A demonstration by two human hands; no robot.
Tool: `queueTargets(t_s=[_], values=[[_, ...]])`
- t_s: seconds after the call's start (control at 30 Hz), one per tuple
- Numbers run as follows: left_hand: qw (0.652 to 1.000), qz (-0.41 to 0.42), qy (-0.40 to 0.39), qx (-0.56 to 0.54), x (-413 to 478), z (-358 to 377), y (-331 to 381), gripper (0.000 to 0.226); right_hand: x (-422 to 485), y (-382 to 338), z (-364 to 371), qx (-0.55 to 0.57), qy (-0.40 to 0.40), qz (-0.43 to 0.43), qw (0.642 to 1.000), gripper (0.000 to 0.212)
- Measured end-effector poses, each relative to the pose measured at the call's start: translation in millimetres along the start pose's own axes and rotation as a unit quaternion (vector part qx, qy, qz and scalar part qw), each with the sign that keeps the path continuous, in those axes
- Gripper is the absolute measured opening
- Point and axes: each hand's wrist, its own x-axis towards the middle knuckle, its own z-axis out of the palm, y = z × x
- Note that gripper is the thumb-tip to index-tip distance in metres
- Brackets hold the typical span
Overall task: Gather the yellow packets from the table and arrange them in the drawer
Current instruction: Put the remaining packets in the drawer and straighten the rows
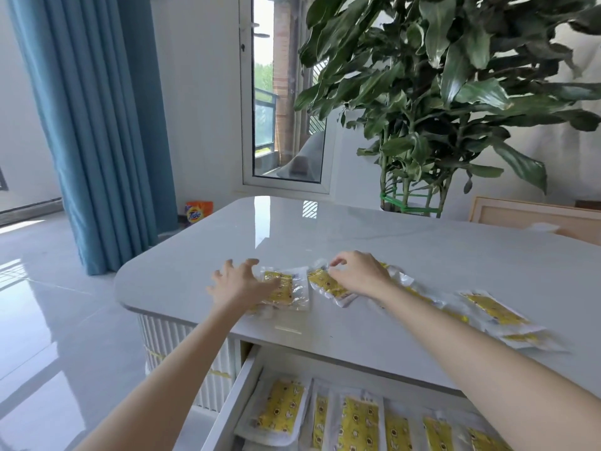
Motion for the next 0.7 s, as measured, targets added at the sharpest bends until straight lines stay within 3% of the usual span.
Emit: queueTargets(t_s=[0.13, 0.27, 0.43, 0.53, 0.63, 0.7], values=[[0.997, -0.031, -0.057, 0.034, 10.1, -7.9, -9.3, 0.091, 12.5, -0.5, 1.5, 0.047, -0.071, 0.067, 0.994, 0.060], [0.995, -0.041, -0.087, -0.029, 19.1, -9.4, -9.7, 0.101, 22.9, -7.4, 8.4, 0.013, -0.101, 0.103, 0.989, 0.083], [0.983, -0.038, -0.101, -0.146, 23.3, -10.7, -8.0, 0.106, 27.9, -12.7, -1.0, 0.020, -0.149, 0.131, 0.980, 0.078], [0.977, -0.047, -0.108, -0.177, 21.7, -11.6, -6.7, 0.107, 29.3, -12.6, 1.3, 0.023, -0.146, 0.138, 0.979, 0.088], [0.975, -0.051, -0.113, -0.183, 17.3, -12.2, -4.5, 0.108, 24.2, -16.9, -1.2, 0.040, -0.254, 0.138, 0.956, 0.080], [0.975, -0.051, -0.109, -0.188, 14.0, -12.1, -4.3, 0.109, 14.4, -22.3, -7.7, 0.052, -0.281, 0.139, 0.948, 0.071]])
